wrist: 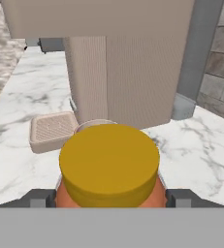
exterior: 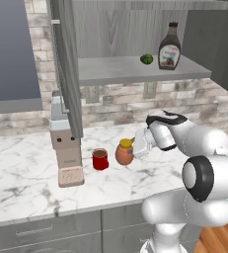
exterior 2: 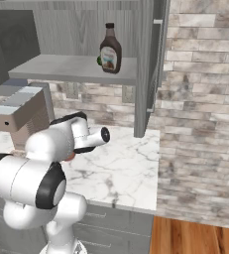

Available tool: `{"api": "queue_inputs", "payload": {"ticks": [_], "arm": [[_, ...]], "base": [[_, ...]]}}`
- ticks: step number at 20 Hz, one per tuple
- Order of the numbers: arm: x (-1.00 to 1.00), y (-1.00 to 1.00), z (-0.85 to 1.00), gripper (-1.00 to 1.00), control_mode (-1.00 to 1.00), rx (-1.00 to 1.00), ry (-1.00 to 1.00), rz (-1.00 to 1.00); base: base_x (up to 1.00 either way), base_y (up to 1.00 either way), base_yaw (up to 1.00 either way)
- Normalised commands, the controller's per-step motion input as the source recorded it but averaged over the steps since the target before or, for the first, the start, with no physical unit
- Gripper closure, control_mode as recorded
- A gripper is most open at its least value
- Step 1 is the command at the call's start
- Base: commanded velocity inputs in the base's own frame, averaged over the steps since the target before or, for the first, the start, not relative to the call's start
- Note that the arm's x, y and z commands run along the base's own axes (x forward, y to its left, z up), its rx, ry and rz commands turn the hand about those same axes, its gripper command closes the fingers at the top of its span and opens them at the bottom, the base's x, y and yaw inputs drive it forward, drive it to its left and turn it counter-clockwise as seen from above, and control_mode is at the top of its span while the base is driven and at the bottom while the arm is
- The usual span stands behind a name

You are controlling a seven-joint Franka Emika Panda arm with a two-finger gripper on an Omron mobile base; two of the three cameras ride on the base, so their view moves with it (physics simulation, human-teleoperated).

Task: Pick the syrup bottle and honey bottle from the cabinet and place them next to the mug.

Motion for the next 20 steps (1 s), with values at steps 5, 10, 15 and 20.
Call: {"api": "queue_inputs", "payload": {"ticks": [5, 10, 15, 20], "arm": [[0.00, 0.06, -0.08, 1.00, -1.00, -0.02, 0.08, 0.00], [0.05, 0.07, -0.01, 1.00, -1.00, 0.00, 0.00, 0.00], [0.12, 0.04, -0.02, 1.00, -1.00, 0.00, 0.00, 0.00], [0.14, 0.12, 0.00, 1.00, -1.00, 0.00, 0.00, 0.00]], "base": [[0.00, 0.00, 0.00], [0.00, 0.00, 0.00], [0.00, 0.00, 0.00], [0.00, 0.00, 0.00]]}}
